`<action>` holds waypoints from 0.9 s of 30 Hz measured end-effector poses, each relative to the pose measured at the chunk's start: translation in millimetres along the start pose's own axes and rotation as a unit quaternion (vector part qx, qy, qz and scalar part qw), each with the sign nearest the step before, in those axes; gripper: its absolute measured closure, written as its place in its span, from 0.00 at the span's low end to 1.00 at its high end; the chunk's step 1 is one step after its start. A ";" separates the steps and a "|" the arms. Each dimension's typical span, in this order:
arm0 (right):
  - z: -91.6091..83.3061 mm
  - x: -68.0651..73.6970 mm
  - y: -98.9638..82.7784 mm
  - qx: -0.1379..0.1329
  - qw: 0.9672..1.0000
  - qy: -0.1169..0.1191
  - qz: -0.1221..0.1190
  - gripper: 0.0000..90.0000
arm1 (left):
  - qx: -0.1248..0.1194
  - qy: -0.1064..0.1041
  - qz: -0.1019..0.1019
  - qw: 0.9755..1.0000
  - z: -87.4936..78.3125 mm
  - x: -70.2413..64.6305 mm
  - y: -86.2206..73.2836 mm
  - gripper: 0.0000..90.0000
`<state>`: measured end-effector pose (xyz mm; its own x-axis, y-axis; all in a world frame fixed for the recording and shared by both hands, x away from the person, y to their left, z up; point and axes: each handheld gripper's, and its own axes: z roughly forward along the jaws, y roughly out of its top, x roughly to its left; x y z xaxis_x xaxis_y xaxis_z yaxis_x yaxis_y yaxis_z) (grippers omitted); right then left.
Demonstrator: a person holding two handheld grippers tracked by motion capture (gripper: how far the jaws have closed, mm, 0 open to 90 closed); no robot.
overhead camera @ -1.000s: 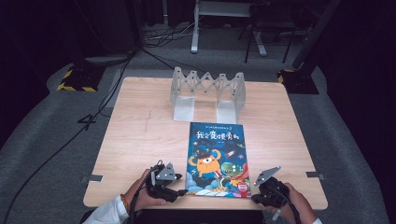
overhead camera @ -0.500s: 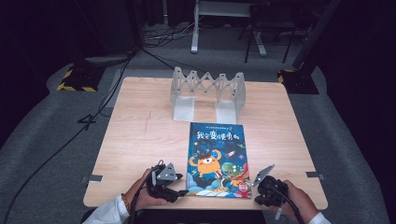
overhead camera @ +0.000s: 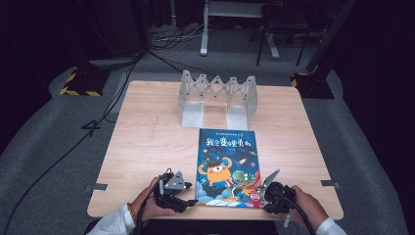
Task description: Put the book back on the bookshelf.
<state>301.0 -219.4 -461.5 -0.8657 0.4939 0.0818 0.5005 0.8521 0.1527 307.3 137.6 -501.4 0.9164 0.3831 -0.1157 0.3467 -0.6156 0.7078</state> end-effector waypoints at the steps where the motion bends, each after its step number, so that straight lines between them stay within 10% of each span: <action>1: 0.0 -0.3 0.2 0.000 1.000 0.001 -0.001 1.00 | 0.000 0.000 0.000 1.000 0.0 0.0 -0.1 0.41; 17: 4.2 -1.9 -34.9 -0.142 0.989 0.008 0.028 1.00 | 0.000 -0.003 -0.001 1.000 -0.2 1.6 -0.1 0.40; 27: 2.3 -2.6 -48.0 -0.223 0.974 0.026 0.035 1.00 | 0.001 0.000 -0.007 1.000 -0.6 2.6 -0.5 0.38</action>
<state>279.2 -261.2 -471.3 -0.8342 0.5291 0.1555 0.5168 0.6513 0.5557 309.4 139.3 -501.6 0.9112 0.3924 -0.1253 0.3600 -0.6108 0.7052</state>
